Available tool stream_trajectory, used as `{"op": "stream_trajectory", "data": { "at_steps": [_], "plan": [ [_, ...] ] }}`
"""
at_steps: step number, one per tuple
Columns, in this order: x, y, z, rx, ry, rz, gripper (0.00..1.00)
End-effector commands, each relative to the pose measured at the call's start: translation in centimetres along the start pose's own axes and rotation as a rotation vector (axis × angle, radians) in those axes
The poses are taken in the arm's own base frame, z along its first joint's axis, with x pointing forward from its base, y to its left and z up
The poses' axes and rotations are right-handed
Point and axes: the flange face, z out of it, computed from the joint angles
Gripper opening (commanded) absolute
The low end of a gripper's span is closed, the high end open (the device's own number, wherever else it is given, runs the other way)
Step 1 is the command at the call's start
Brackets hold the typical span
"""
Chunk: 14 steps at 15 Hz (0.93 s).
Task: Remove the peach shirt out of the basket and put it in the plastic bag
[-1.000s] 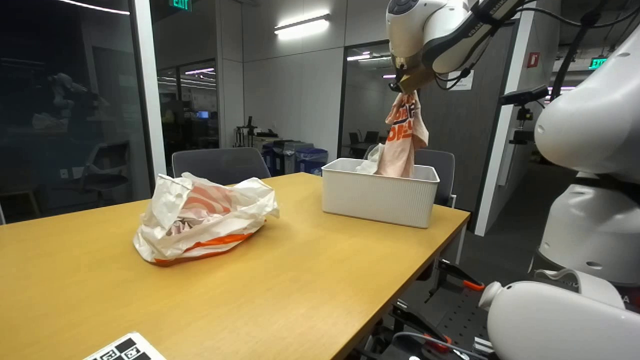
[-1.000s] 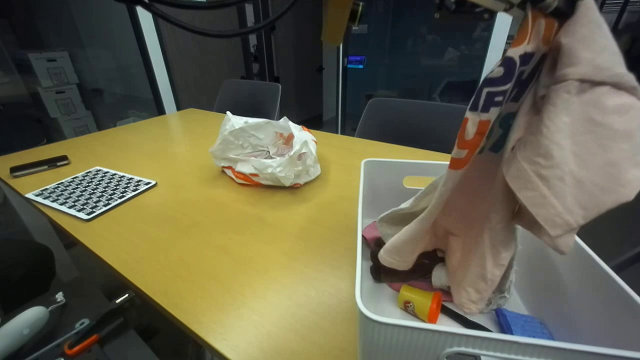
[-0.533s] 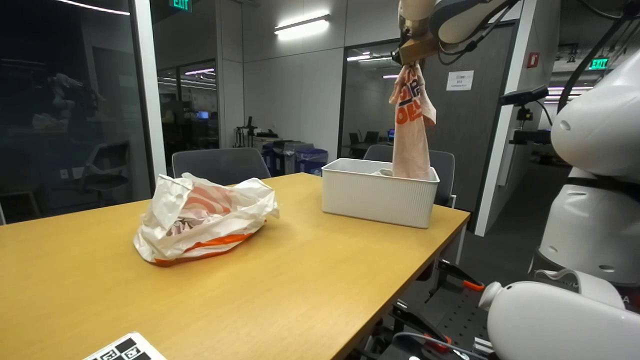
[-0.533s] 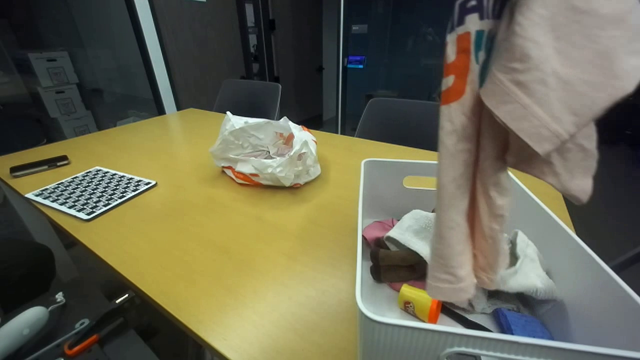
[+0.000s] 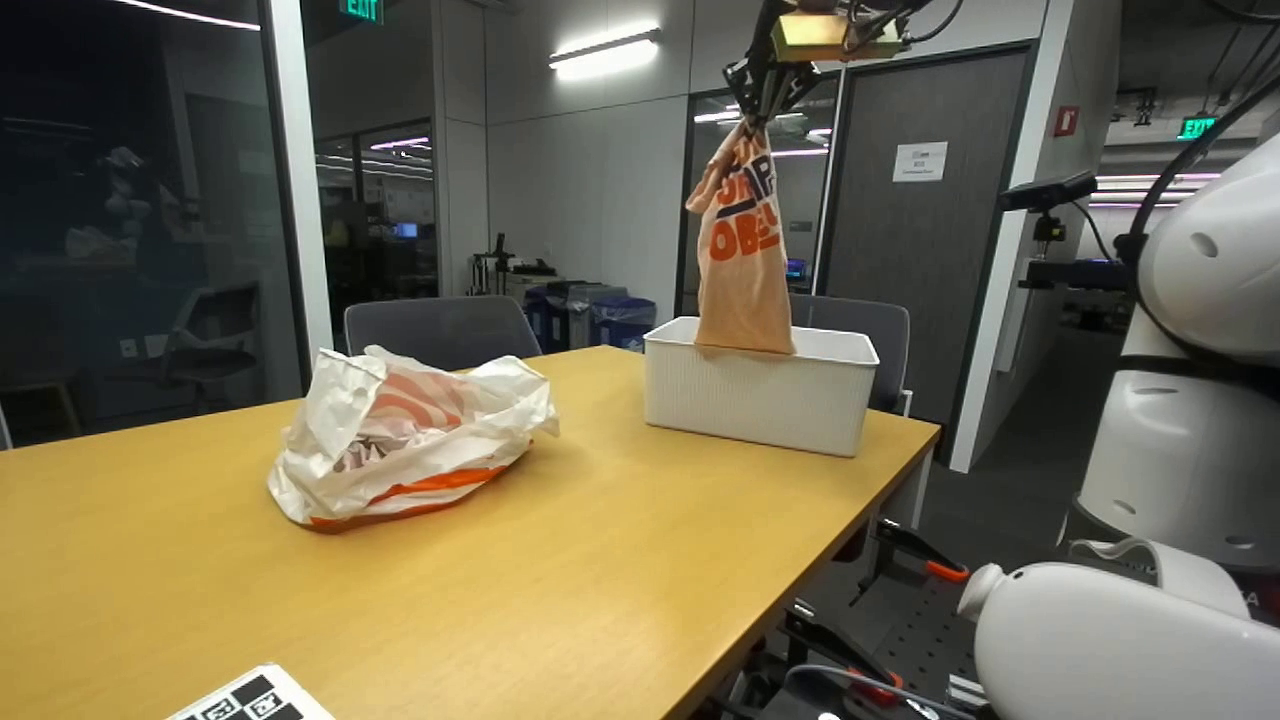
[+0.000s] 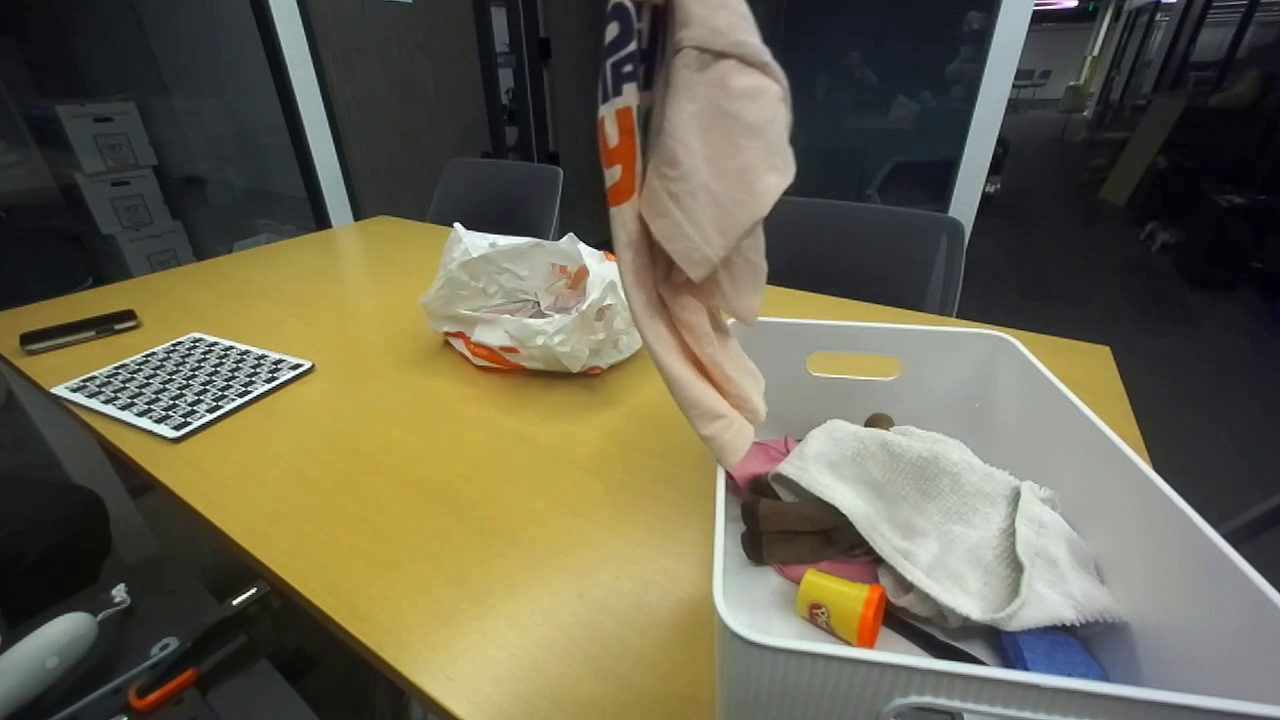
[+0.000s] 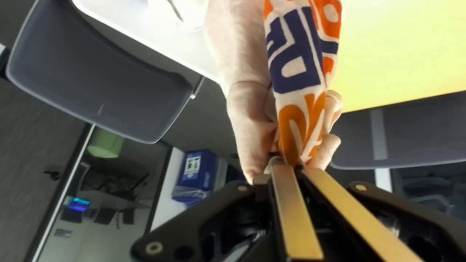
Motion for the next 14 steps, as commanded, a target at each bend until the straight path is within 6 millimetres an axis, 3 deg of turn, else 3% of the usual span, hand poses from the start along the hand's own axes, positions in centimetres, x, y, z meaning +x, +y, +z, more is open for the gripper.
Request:
{"op": "stream_trajectory", "data": {
  "at_steps": [1,4,10,14],
  "plan": [
    [-2.0,-2.4,-2.3,0.133,-0.143,-0.104,0.01],
    [-3.5,-3.8,-1.1,0.203,-0.306,-0.195,0.01],
    [-6.3,-4.7,-0.7,0.319,-0.540,-0.440,0.02],
    [-8.2,-6.3,2.6,0.407,-0.524,-0.636,0.01]
  ]
}}
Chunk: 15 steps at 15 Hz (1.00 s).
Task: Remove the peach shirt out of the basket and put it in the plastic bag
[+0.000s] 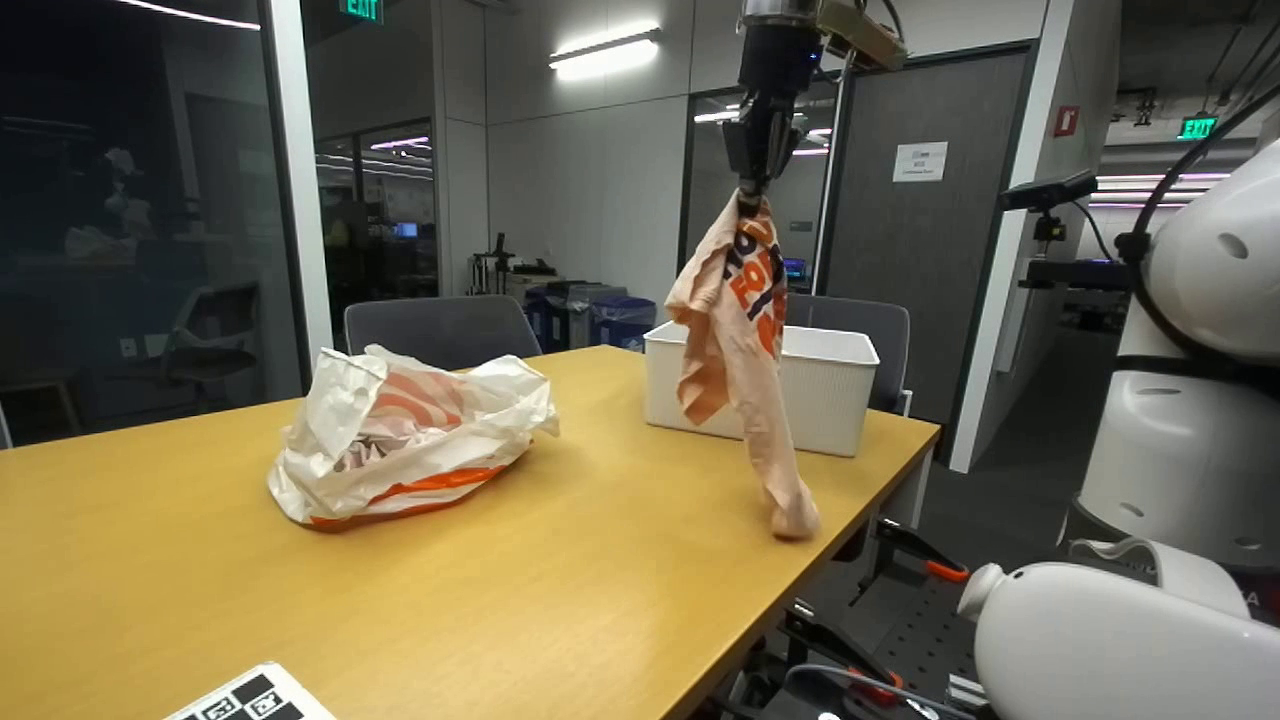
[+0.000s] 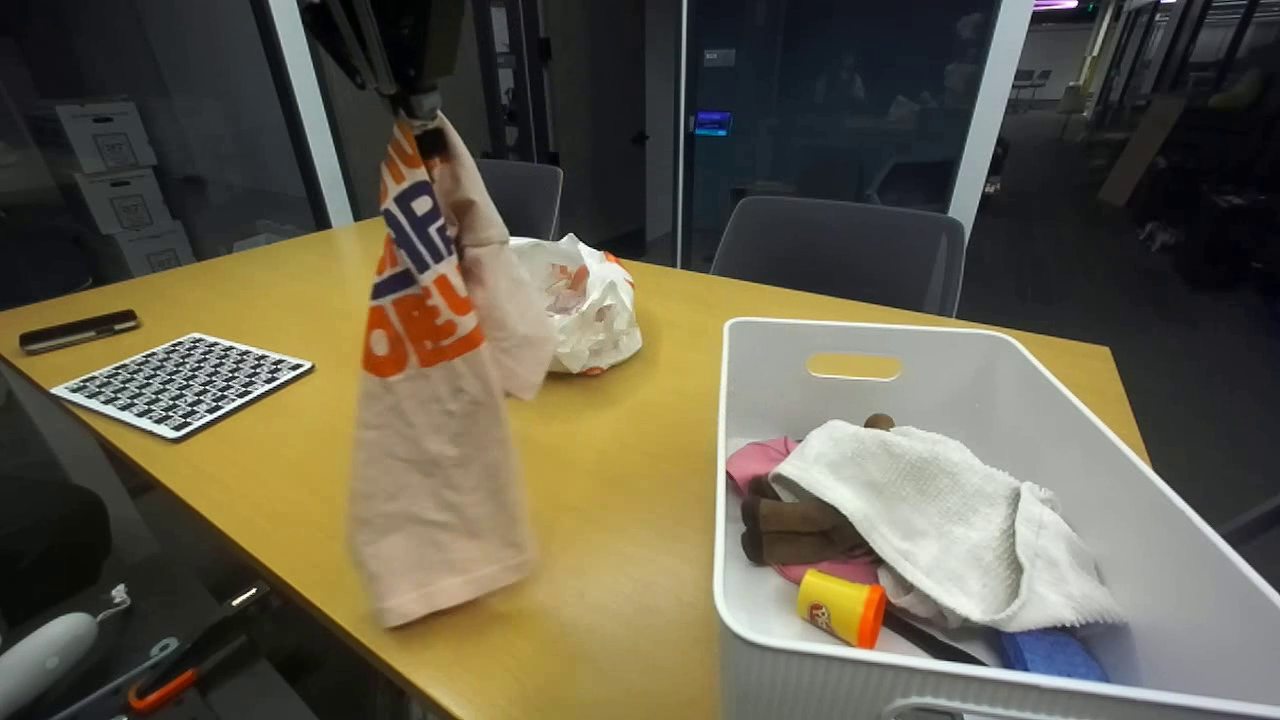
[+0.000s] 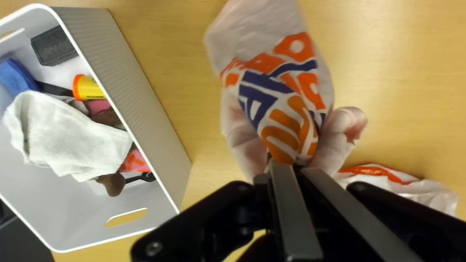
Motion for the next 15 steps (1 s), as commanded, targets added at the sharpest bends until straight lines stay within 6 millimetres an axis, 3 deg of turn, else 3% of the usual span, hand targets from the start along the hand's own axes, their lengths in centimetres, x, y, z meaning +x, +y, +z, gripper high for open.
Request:
{"op": "stream_trajectory", "data": {
  "at_steps": [1,6,10,15],
  "plan": [
    [1.5,-0.3,3.5,0.049,0.003,-0.190,0.02],
    [3.0,-0.8,10.9,0.083,-0.067,-0.354,0.01],
    [3.4,-2.3,15.3,0.112,-0.158,-0.386,0.01],
    [3.2,-2.4,20.9,0.183,-0.278,-0.392,0.01]
  ]
}}
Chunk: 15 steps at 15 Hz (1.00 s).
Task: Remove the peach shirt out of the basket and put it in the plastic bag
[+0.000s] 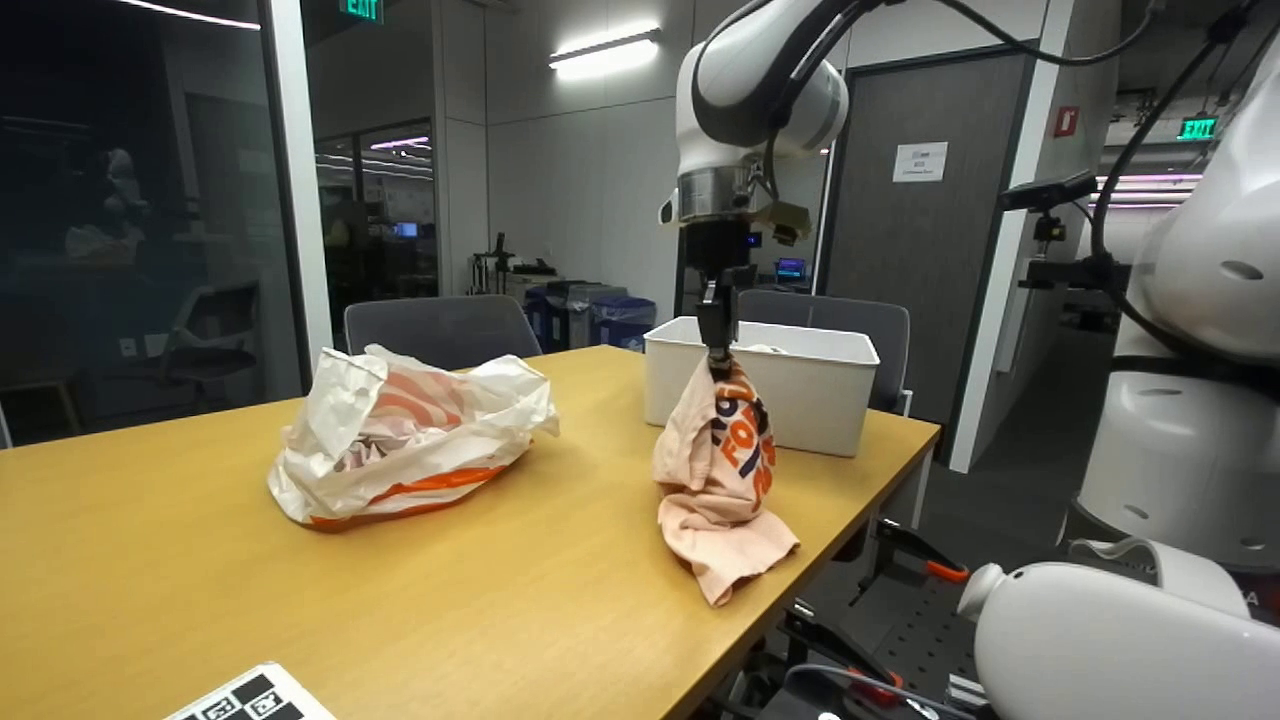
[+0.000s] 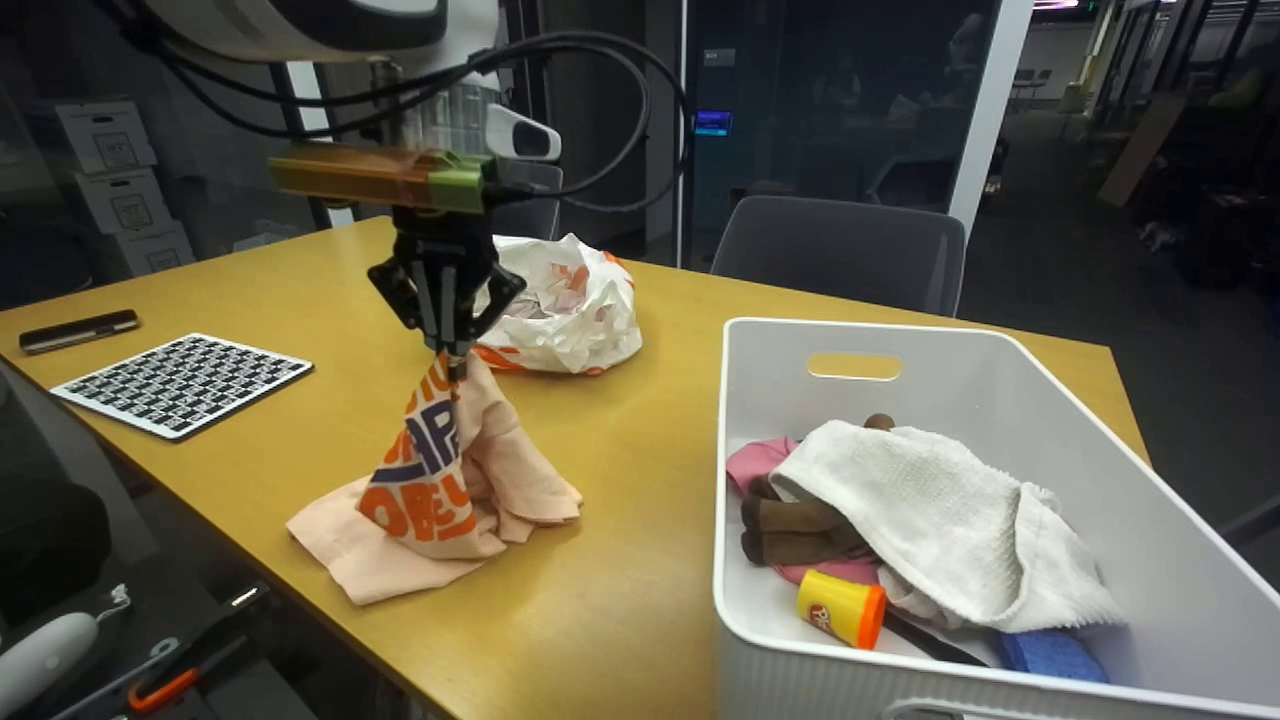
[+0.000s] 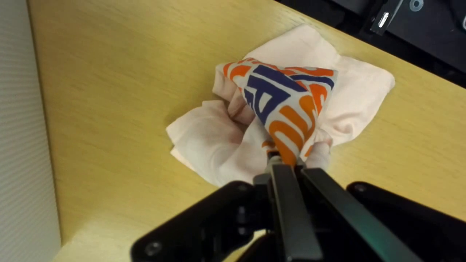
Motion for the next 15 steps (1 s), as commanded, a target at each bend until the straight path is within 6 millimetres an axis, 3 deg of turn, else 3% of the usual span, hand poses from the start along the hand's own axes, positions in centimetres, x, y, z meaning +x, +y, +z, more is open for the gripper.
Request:
{"op": "stream_trajectory", "data": {
  "at_steps": [1,2,3,4,7,8,9,11,15],
  "plan": [
    [1.5,1.1,2.4,0.034,-0.008,-0.041,0.01],
    [1.8,1.5,2.9,0.044,-0.013,-0.041,0.02],
    [1.9,2.1,3.2,0.070,-0.030,-0.034,0.28],
    [0.9,0.8,3.2,0.038,-0.038,-0.024,0.04],
    [1.4,1.7,3.9,0.053,-0.048,-0.023,0.25],
    [1.5,1.8,3.9,0.054,-0.047,-0.023,0.28],
    [1.5,1.8,3.8,0.054,-0.046,-0.024,0.53],
    [1.4,1.6,3.4,0.092,-0.037,-0.041,0.61],
    [0.8,1.4,5.6,0.326,-0.007,-0.087,0.92]
  ]
}}
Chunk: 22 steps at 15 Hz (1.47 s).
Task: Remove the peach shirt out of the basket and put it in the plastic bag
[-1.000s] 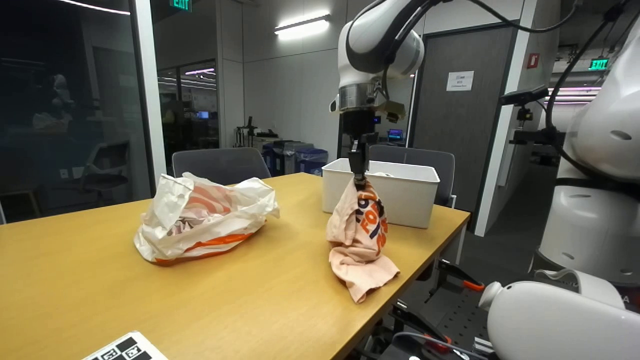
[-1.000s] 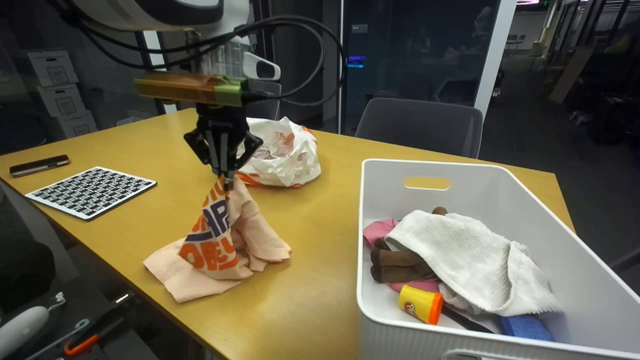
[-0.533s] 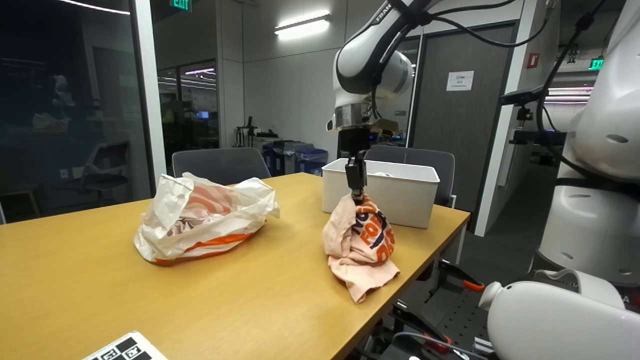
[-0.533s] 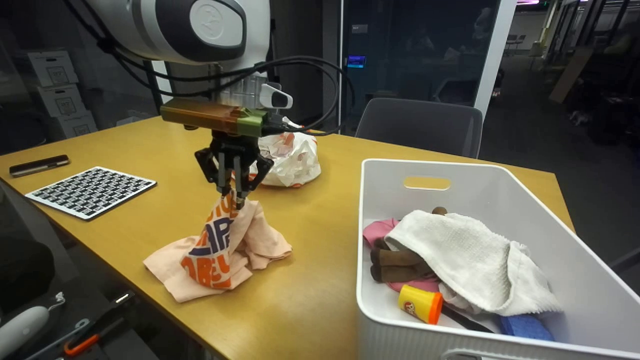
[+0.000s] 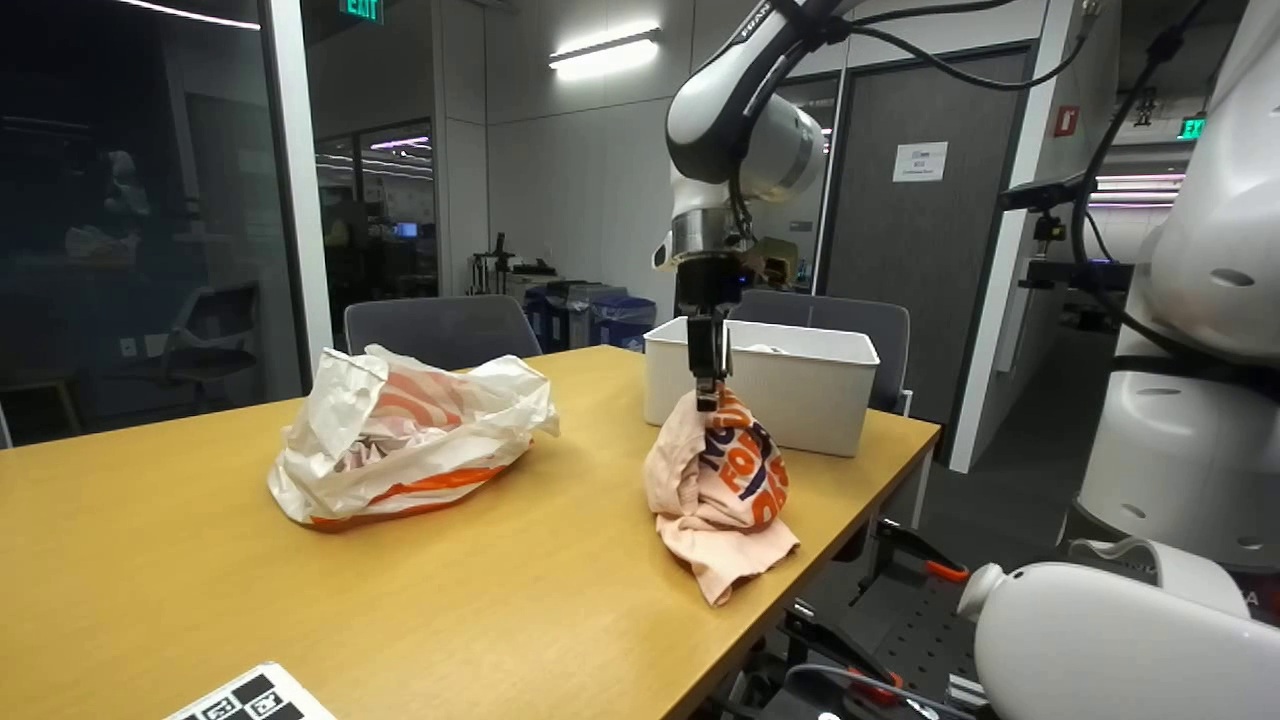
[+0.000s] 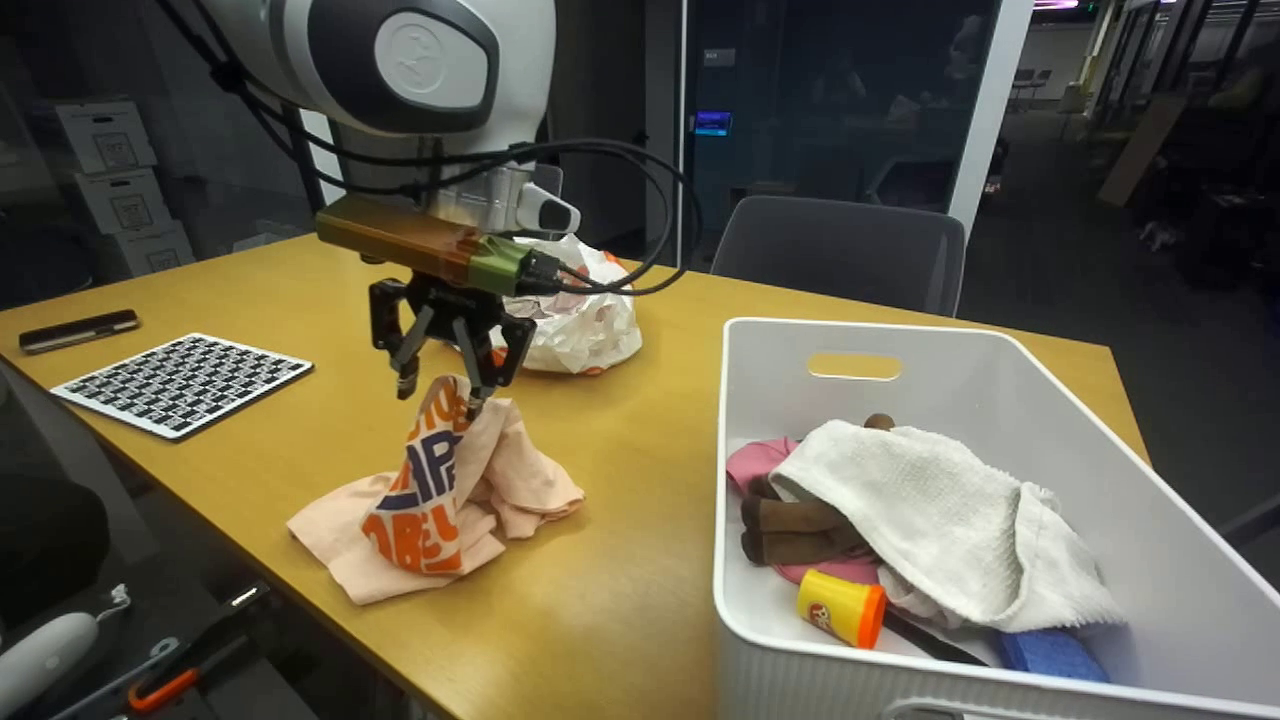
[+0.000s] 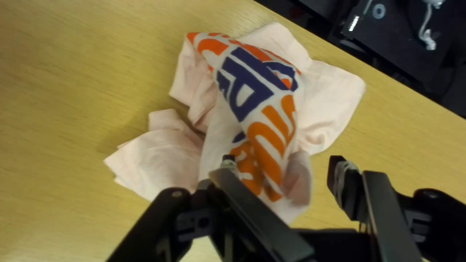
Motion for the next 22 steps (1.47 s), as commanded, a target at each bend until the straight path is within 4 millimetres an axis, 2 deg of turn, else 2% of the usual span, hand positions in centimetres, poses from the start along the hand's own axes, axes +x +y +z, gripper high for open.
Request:
{"op": "stream_trajectory", "data": {
  "at_steps": [1,4,8,10,14,17,18,19,20,22],
  "plan": [
    [-0.6,0.5,1.8,0.179,0.044,-0.061,0.99],
    [-1.1,1.7,4.9,0.117,0.142,-0.107,1.00],
    [-1.1,2.8,6.9,-0.063,0.273,-0.145,1.00],
    [-1.3,2.6,10.5,-0.110,0.282,-0.110,1.00],
    [-1.3,1.9,16.1,-0.052,0.197,-0.034,1.00],
    [-1.0,2.7,18.6,-0.042,0.148,-0.006,1.00],
    [-0.7,2.8,18.5,-0.048,0.156,-0.006,0.75],
    [-0.6,2.8,18.2,-0.059,0.171,0.000,0.73],
    [-0.5,2.9,18.0,-0.056,0.173,0.001,0.67],
    [-0.5,3.0,17.5,-0.072,0.187,0.013,0.50]
  ]
}}
